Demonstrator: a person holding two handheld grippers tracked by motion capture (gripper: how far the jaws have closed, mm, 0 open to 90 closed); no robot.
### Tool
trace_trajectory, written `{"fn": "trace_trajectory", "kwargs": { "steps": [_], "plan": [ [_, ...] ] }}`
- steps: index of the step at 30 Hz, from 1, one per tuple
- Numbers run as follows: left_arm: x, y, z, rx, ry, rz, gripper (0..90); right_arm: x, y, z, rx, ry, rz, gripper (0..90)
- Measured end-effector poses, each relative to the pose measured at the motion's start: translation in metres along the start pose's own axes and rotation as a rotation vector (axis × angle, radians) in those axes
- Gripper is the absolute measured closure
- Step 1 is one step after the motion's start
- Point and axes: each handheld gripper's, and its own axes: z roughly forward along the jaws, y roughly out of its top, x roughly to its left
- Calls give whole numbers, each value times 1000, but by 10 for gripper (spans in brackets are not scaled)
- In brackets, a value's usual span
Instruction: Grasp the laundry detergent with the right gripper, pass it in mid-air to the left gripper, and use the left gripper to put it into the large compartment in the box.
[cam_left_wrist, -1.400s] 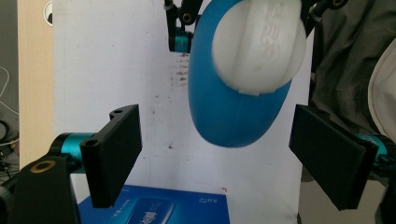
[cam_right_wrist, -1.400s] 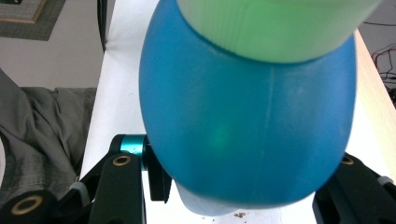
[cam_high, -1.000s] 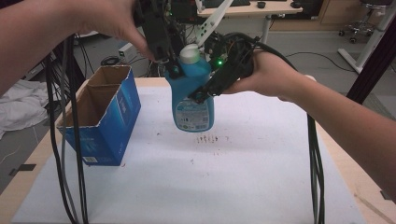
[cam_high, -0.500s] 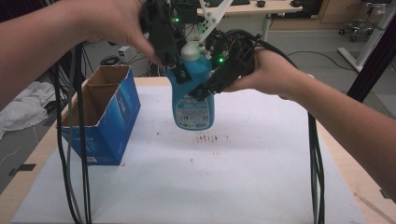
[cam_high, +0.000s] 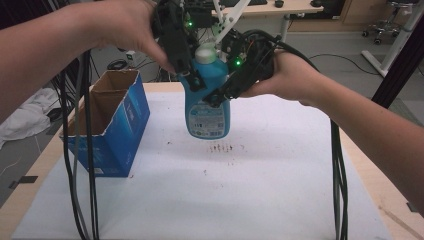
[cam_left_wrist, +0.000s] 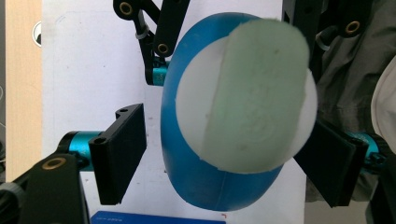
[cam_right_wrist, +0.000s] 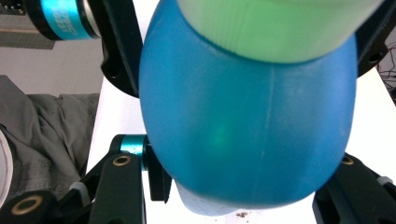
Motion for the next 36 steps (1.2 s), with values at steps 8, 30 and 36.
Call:
{"fn": "trace_trajectory", "kwargs": {
  "steps": [8, 30, 36],
  "plan": [
    [0, -1, 1, -3, 10, -8, 220, -1, 0, 0, 0, 3, -4, 481],
    [1, -1, 2, -4, 22, -4, 279, -2, -1, 0, -6, 3, -1, 480],
    [0, -1, 3, -5, 21, -6, 279, -1, -1, 0, 5, 0, 9, 480]
  ]
}}
